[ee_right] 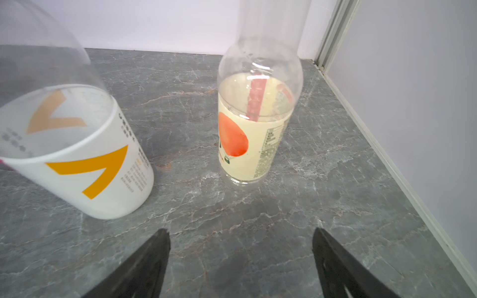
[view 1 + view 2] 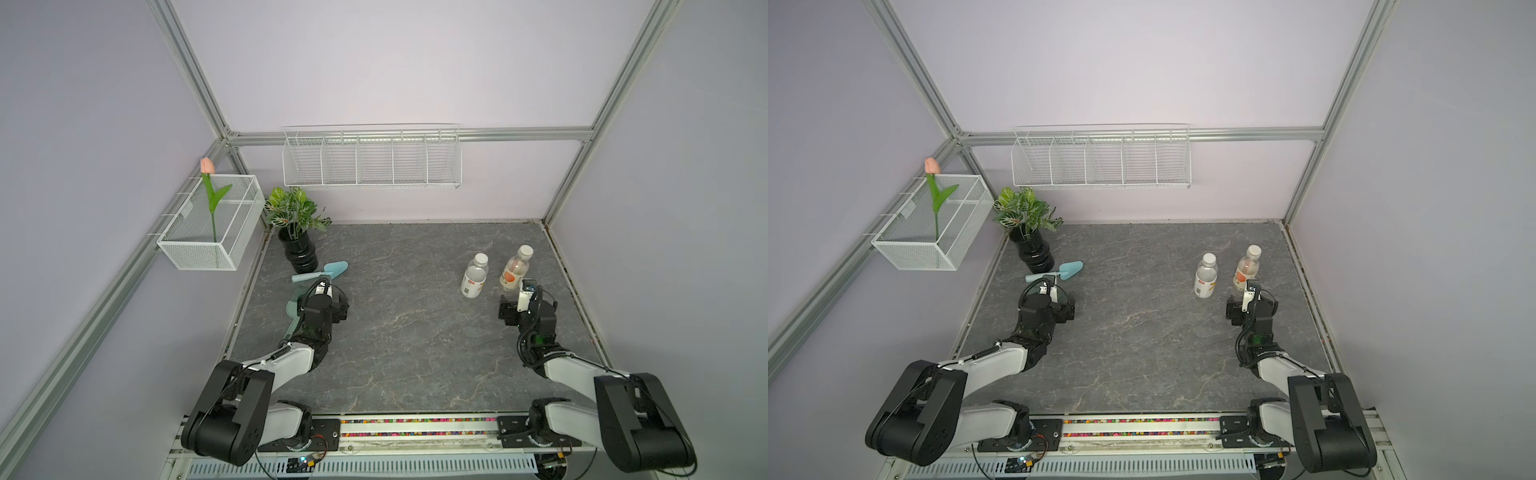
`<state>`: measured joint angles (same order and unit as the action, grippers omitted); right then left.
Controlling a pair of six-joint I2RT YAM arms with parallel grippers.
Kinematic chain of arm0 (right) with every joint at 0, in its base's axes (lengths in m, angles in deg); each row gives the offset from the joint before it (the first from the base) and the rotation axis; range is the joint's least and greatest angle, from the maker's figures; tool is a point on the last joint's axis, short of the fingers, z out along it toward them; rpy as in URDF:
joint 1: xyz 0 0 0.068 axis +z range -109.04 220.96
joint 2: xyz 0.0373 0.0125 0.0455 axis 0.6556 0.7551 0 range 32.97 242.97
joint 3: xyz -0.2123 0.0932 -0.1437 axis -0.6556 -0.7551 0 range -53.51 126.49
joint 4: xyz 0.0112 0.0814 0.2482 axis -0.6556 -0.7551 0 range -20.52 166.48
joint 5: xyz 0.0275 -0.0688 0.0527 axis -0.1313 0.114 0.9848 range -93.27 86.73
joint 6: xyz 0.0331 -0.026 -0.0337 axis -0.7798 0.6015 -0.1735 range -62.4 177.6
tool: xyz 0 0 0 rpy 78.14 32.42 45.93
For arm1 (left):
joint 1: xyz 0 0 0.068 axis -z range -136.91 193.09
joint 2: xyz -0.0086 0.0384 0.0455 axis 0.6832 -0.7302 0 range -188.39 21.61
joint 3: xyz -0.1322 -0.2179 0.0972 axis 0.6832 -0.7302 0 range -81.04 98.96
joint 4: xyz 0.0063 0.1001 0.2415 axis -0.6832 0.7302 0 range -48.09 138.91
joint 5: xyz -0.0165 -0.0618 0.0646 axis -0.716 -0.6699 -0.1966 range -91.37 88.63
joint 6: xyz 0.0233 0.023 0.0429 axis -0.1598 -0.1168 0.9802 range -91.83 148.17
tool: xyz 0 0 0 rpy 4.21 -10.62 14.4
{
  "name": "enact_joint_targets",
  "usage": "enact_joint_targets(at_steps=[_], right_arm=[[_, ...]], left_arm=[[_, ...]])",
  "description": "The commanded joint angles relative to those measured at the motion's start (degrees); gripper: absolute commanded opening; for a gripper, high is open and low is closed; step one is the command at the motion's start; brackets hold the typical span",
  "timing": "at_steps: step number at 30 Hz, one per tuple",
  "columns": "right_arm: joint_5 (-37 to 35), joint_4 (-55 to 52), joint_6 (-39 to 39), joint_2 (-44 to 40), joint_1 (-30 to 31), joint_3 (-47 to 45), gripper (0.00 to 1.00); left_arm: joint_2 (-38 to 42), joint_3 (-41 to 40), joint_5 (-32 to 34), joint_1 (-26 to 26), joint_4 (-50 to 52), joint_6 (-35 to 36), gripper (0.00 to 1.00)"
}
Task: Screw on the bottle caps
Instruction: Reset both arms
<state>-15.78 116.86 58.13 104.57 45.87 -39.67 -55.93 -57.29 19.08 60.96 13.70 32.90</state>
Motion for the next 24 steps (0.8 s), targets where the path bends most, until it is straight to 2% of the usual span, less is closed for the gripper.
enact_joint_targets(at_steps=[1,6,9,11,14,16,18,21,24], right_arm=[[2.9,8.3,3.3,2.5,-0.3,1.8,0.89],[1.7,16.7,3.4,11.6,-1.5,2.5,0.89],[2.5,22.4,3.4,17.3,-1.8,2.5,0.89],[2.3,17.8,3.2,15.8,-1.8,3.4,0.89],[2.9,18.7,3.6,16.8,-1.9,3.8,0.89],[3.2,16.0,3.5,15.7,-1.9,4.3,0.89],[3.0,17.7,3.7,16.5,-1.9,4.1,0.89],[2.6,14.4,3.2,16.0,-1.9,5.5,0.89],[2.4,15.1,3.3,16.3,-1.9,5.2,0.89]], left_arm=[[-4.0,7.4,-4.4,-0.9,2.3,-0.9,0.99],[-3.0,6.4,-6.2,-2.0,1.9,-1.6,0.99],[0.4,2.8,-4.0,-2.2,-1.2,-1.0,0.99],[1.3,1.8,-1.1,-2.5,-0.9,0.7,0.99],[1.3,0.1,-6.5,-4.8,-5.8,1.8,0.99],[0.0,0.9,-6.7,-5.7,-6.4,1.3,0.99],[-1.6,0.8,-7.1,-7.5,-8.5,0.7,0.99],[-4.8,-2.2,-10.4,-12.4,-17.4,-3.2,0.99],[-9.0,-2.3,-13.0,-13.3,-21.4,-2.5,0.99]])
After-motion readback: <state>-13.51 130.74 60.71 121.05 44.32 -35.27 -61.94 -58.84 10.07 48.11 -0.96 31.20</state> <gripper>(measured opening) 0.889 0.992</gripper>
